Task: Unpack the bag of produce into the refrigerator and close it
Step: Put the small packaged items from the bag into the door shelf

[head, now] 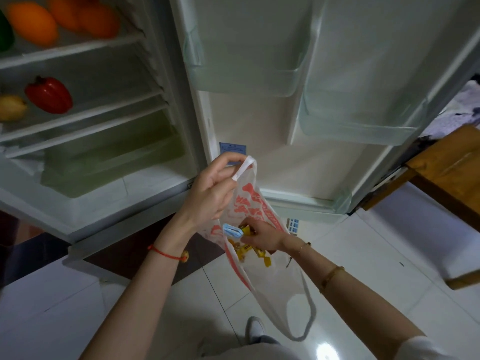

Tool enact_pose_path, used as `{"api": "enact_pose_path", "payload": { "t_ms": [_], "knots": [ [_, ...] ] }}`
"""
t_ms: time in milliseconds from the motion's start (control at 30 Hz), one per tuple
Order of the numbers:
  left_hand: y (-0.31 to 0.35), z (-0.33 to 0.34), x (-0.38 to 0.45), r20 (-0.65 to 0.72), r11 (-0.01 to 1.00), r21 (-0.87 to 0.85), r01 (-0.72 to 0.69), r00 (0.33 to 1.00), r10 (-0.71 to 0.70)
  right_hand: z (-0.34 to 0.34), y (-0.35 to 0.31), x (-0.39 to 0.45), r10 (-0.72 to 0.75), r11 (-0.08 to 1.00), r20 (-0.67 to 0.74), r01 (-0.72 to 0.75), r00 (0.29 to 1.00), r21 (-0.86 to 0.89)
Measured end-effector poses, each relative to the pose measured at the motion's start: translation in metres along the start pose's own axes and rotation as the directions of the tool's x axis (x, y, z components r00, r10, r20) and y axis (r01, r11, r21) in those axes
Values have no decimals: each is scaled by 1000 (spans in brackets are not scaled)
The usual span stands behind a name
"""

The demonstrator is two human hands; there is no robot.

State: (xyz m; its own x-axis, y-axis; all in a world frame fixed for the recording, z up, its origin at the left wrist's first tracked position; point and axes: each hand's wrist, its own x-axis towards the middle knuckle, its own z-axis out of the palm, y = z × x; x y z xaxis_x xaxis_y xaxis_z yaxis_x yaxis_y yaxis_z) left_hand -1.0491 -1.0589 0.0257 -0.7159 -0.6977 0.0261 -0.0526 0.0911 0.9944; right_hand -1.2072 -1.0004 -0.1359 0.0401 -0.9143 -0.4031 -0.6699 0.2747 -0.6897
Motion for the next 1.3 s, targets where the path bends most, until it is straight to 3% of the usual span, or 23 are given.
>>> {"api": "enact_pose_path", "payload": {
  "t_ms": [100,200,267,400,533,900,1300],
  "knots": [
    [-6,-3,5,-54,1000,19,18,998,-17,-30,-17,-17,-47,975,82,28,996,220],
    [-12,-11,8,-124,998,30,50,991,-46,-67,-33,-31,-114,888,47,80,992,453],
    [-15,-15,9,-160,998,26,63,985,-58,-91,-35,-30,-133,856,-20,125,991,501],
    [-20,-21,12,-244,997,38,69,968,-58,-124,-26,1,-115,964,-181,154,977,219],
    [-22,-22,17,-308,996,47,79,949,-60,-133,-8,49,-79,981,-233,34,969,-191],
    [-24,-18,18,-372,991,41,125,923,-101,-88,50,122,33,958,-156,-75,987,-276],
    [-31,-32,14,-288,989,5,148,947,-141,-68,73,136,-23,942,-206,-48,978,-333]
  ]
}}
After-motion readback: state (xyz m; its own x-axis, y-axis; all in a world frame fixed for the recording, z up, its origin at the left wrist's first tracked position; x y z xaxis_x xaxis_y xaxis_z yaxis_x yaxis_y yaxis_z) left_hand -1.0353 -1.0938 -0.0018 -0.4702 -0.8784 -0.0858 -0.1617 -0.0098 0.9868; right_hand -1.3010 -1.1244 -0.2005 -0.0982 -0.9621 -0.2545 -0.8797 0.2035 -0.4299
